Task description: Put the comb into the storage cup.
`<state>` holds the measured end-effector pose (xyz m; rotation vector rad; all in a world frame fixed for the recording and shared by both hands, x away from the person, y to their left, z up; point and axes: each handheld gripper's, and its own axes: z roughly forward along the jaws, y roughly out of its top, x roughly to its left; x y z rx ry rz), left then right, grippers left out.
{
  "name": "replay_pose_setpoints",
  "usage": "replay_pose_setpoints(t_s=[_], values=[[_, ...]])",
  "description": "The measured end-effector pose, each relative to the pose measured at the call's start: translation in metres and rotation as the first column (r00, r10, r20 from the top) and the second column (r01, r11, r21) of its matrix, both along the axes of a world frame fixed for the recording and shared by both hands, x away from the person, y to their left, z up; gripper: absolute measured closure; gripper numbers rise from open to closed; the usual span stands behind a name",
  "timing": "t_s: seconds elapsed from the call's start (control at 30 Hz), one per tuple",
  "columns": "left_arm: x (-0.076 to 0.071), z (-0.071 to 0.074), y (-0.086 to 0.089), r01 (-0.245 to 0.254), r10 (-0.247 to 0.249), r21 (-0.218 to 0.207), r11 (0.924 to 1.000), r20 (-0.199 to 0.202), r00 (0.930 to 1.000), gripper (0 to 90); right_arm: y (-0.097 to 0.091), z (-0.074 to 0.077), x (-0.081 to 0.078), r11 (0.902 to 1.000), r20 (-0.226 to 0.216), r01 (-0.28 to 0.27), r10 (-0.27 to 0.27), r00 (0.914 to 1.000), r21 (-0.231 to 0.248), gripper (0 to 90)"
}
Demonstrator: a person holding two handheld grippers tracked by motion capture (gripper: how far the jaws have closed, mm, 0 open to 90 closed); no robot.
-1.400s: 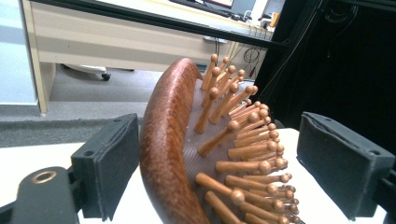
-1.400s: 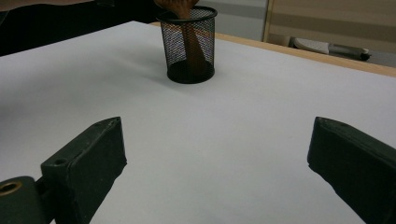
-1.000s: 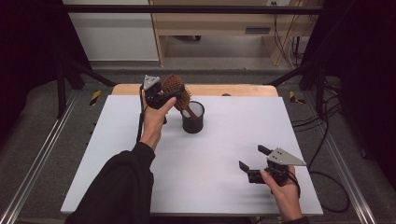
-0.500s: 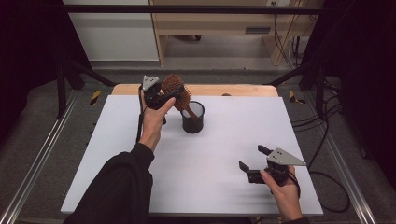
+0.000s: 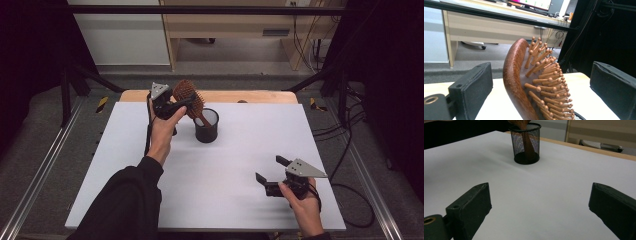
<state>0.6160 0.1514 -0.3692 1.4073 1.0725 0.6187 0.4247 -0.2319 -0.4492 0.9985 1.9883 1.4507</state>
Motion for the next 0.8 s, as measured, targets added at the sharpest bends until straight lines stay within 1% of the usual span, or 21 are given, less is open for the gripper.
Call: replay_pose_setpoints(t_s=[0.13, 0.3, 0.43, 0.47, 0.57, 0.8], values=[[-0.002, 0.000, 0.002, -0.002, 0.002, 0.003, 1.0000, 0.002, 1.0000, 4.8, 0.000, 0.000, 0.000, 1.0000, -0.002, 0.002, -0.002, 1.0000, 0.001, 4.3], [-0.004, 0.002, 0.003, -0.001, 0.001, -0.002, 1.0000, 0.011, 0.9999, 4.8, 0.000, 0.000, 0.000, 1.0000, -0.001, 0.003, -0.003, 1.0000, 0.000, 4.3], [-0.007, 0.003, 0.004, -0.005, 0.005, 0.011, 0.9999, 0.014, 0.9999, 4.8, -0.001, 0.000, 0.000, 1.0000, -0.001, 0.001, -0.001, 1.0000, 0.002, 3.7], [-0.008, 0.004, 0.004, -0.002, 0.002, 0.009, 1.0000, 0.016, 0.9999, 4.8, -0.001, 0.000, 0.000, 1.0000, -0.001, 0.000, 0.000, 1.0000, 0.004, 3.7], [-0.011, 0.005, 0.005, 0.001, -0.002, 0.023, 0.9997, 0.023, 0.9997, 4.8, 0.000, 0.000, 0.000, 1.0000, -0.001, -0.004, 0.004, 1.0000, 0.006, 3.6], [-0.020, 0.009, 0.012, -0.003, 0.002, 0.015, 0.9999, 0.032, 0.9995, 4.8, -0.001, -0.001, 0.000, 1.0000, -0.006, -0.002, 0.002, 1.0000, 0.010, 3.5]])
